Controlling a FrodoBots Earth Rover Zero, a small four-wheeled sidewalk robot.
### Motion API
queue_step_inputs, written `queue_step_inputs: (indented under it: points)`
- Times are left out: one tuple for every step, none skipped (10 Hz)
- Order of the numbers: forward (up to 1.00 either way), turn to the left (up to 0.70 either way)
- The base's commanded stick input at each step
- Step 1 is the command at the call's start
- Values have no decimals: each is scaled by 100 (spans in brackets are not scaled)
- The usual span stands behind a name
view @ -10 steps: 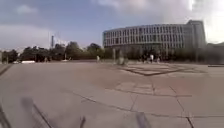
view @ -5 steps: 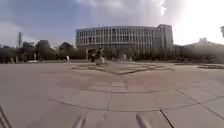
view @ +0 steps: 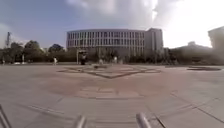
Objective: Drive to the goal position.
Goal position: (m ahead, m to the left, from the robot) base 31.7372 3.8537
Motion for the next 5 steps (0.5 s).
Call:
queue_step_inputs:
  points:
    - [100,0]
    - [100,0]
    - [100,0]
    - [100,0]
    - [100,0]
